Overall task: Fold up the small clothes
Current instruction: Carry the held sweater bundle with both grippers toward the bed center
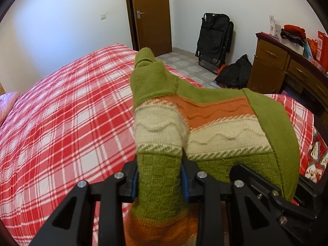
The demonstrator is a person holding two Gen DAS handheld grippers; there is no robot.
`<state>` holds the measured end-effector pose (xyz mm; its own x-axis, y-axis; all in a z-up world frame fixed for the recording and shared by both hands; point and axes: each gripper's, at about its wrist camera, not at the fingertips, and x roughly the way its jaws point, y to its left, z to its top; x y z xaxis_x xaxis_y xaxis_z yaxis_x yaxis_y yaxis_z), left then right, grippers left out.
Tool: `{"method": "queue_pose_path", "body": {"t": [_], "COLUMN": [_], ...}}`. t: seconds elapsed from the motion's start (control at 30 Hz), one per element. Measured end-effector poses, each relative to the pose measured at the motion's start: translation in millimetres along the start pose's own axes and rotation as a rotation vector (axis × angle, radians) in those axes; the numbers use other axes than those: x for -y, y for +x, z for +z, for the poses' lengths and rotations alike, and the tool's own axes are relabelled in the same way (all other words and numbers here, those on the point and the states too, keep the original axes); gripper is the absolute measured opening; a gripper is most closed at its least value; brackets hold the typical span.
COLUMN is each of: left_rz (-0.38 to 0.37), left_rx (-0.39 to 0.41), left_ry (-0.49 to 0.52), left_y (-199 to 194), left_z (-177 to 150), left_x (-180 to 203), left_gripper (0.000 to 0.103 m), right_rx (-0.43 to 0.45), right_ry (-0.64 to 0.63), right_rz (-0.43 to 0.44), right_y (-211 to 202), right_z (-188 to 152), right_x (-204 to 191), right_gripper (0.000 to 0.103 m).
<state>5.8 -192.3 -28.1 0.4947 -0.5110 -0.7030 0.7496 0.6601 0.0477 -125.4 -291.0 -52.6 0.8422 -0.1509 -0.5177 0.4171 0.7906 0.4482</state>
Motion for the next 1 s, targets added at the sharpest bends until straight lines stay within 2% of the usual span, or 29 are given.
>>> {"method": "queue_pose_path", "body": {"t": [0.4, 0.67, 1.0], "left_rz": [-0.002, -0.009, -0.009], "left_rx": [-0.006, -0.041, -0.051], "left_ry": [0.011, 0.022, 0.048], "left_y": [28, 53, 77], "left_z": [30, 31, 45], "left_x": [5, 10, 21], "left_gripper": [0.033, 0.033, 0.033], "right_rx": [0.021, -0.009, 0.004], "right_ry": [0.053, 0.078, 0.093], "right_rz": [-0.009, -0.04, -0.084], "right_y": [22, 38, 57], "right_z": [21, 20, 30], "right_x": [16, 27, 42], "right_gripper": [0.035, 0.035, 0.035]}}
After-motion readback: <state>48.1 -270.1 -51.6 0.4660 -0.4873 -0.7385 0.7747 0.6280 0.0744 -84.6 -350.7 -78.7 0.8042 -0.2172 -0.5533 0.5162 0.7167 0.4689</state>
